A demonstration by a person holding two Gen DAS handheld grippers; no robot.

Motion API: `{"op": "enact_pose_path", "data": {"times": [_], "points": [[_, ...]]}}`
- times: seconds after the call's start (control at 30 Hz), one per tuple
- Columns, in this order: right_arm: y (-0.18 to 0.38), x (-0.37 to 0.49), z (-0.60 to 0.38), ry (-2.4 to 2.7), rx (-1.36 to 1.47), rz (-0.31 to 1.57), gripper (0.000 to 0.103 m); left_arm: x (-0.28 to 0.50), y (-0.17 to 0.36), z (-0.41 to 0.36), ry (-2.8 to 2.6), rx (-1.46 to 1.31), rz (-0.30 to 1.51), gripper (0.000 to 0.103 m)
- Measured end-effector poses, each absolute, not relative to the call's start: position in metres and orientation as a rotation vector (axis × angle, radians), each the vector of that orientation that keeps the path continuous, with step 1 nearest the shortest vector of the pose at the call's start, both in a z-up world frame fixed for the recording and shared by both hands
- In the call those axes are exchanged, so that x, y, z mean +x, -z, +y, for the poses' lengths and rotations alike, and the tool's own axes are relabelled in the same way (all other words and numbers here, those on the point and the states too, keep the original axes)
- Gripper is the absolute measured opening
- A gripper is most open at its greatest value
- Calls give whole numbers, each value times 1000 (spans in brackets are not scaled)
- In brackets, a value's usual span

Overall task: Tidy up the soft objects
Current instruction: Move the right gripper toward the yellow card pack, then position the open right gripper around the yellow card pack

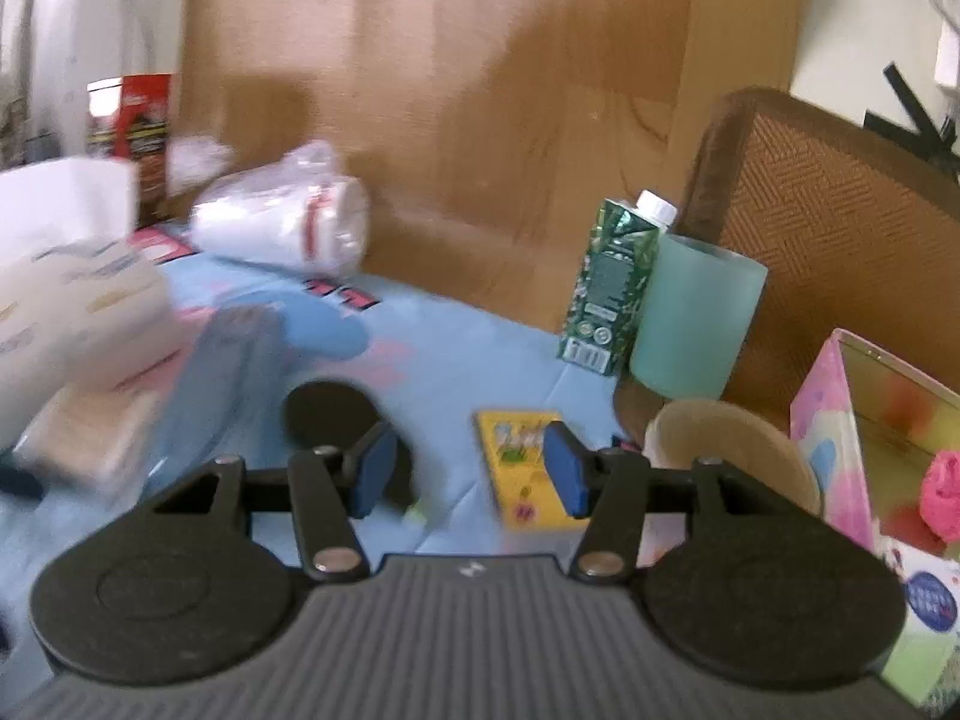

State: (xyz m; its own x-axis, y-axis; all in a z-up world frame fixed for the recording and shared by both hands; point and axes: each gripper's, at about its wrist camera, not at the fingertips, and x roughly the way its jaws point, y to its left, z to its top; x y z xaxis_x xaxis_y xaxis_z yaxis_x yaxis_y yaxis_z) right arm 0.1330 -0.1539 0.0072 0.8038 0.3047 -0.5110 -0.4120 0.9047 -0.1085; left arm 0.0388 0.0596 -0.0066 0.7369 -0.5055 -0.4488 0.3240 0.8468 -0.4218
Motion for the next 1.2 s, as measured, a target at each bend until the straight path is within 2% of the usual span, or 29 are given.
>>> {"op": "enact_pose_path", "data": {"times": [0.17, 0.3, 0.6, 0.7, 0.73, 1.2], "points": [[0, 175, -140, -354, -289, 615, 57, 37, 8, 59, 480, -332, 578, 103], [4, 205, -136, -361, -324, 744, 62, 35, 8, 59, 481, -330, 572, 103], [2, 226, -140, -430, -311, 863, 69, 37, 10, 65, 467, -365, 585, 103], [0, 231, -138, -436, -308, 907, 64, 38, 10, 66, 463, -374, 587, 103], [-2, 231, -138, -441, -312, 915, 59, 38, 10, 67, 462, -379, 589, 103], [-10, 134, -154, -572, -333, 830, 59, 42, 13, 73, 449, -417, 604, 103]]}}
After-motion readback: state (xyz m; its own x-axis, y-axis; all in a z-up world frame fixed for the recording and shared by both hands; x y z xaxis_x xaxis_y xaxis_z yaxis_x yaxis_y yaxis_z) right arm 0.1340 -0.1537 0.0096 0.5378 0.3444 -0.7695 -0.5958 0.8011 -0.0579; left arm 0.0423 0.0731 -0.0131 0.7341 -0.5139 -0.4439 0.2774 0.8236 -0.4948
